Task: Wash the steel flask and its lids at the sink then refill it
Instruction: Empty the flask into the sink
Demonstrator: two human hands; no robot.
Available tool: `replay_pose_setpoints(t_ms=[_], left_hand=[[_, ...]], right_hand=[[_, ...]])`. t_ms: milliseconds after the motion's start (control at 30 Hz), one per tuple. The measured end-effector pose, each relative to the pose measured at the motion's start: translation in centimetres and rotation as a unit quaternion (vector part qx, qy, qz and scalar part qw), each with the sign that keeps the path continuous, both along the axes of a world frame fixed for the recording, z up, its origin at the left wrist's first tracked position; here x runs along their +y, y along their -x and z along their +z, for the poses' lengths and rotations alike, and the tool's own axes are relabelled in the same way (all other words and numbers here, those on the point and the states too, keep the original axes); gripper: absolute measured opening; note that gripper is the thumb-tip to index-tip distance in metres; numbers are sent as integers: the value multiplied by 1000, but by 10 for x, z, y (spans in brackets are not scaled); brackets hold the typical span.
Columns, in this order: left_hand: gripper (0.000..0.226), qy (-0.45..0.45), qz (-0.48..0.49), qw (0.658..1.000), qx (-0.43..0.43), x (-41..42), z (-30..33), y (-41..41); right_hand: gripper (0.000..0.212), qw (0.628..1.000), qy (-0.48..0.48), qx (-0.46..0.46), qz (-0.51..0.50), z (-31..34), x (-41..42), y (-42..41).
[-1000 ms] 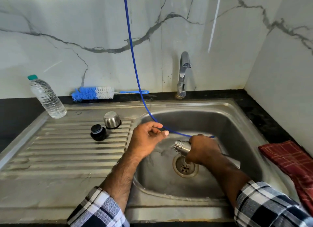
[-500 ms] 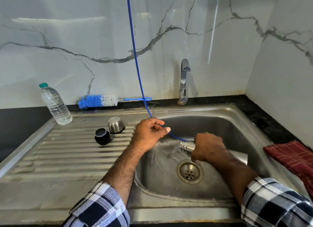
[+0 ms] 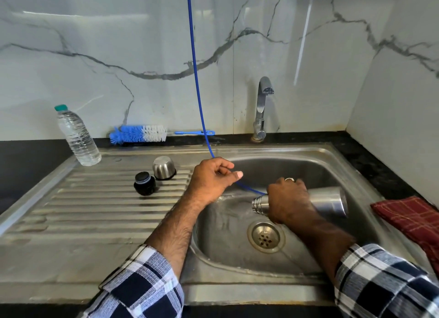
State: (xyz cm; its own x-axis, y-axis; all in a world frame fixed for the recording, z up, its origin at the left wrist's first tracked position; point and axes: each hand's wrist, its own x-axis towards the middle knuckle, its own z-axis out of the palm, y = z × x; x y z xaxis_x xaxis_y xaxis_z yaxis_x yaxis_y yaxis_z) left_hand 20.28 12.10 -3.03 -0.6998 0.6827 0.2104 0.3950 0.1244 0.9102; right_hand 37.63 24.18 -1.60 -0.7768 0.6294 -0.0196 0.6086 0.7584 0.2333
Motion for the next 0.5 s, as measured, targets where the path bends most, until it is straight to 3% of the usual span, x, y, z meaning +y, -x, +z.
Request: replay_pose_setpoints(t_ms=[500], left_hand=[[30,24,-16,1000,-4,-3,2,-9]], right_hand=[[39,997,-71,-32,22,-10,-7,7]])
